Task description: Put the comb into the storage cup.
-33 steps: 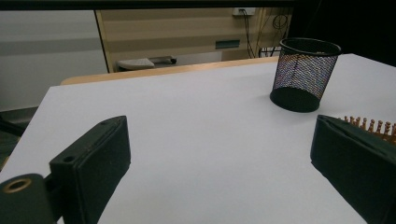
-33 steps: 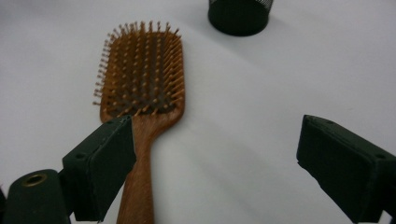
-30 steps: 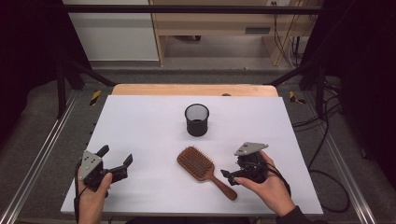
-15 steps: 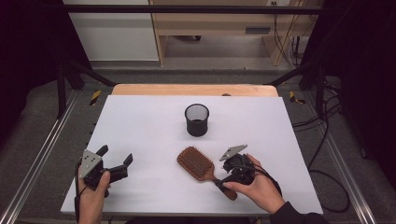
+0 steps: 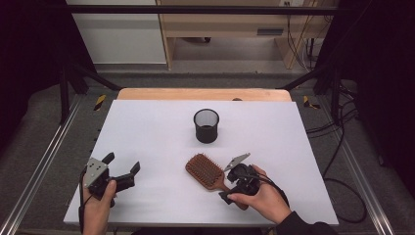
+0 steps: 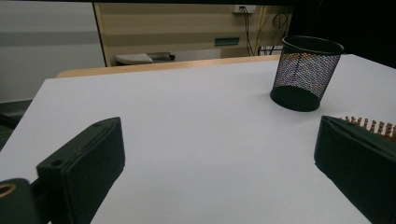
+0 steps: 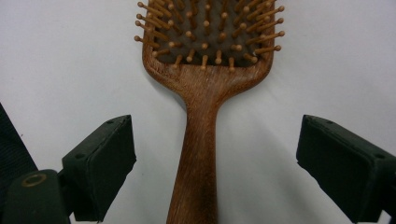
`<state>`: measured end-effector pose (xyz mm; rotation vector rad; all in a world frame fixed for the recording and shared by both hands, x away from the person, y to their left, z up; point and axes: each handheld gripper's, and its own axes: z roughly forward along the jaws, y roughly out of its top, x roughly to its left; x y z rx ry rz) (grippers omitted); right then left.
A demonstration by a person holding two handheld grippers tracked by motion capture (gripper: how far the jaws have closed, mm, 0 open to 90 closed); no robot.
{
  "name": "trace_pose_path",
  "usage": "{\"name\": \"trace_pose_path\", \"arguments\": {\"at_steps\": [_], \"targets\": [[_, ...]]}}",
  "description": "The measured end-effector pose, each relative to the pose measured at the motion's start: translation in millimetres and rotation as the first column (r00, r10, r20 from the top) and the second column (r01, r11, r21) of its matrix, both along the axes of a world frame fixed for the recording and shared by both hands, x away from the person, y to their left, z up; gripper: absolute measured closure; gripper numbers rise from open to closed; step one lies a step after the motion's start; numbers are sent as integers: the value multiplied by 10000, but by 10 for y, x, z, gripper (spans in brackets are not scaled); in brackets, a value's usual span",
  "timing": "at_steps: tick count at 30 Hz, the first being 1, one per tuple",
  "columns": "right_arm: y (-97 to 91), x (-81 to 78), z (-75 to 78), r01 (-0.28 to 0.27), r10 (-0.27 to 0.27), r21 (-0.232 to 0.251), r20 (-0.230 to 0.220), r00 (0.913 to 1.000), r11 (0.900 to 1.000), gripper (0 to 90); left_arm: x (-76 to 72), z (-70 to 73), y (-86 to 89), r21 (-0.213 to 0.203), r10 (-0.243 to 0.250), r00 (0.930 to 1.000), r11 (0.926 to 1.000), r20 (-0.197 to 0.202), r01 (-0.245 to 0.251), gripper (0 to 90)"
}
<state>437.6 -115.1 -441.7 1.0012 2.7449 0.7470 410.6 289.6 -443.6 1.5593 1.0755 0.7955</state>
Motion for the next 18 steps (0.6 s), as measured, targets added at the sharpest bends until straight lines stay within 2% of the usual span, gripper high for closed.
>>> {"name": "trace_pose_path", "arguments": {"at_steps": [4, 8, 18], "targets": [[49, 9, -38, -49, 48, -57, -170, 9998, 10000, 141, 2, -1, -6, -50, -84, 10000, 10000, -35, 83, 22], [97, 19, -78, -13, 6, -233, -259, 9997, 9997, 174, -4, 5, -32, 91, -221, 9998, 9997, 19, 221, 24], [135, 55, -108, 108, -129, -441, -468, 9988, 9990, 395, -7, 6, -30, 63, -249, 9997, 9997, 9, 249, 24]]}}
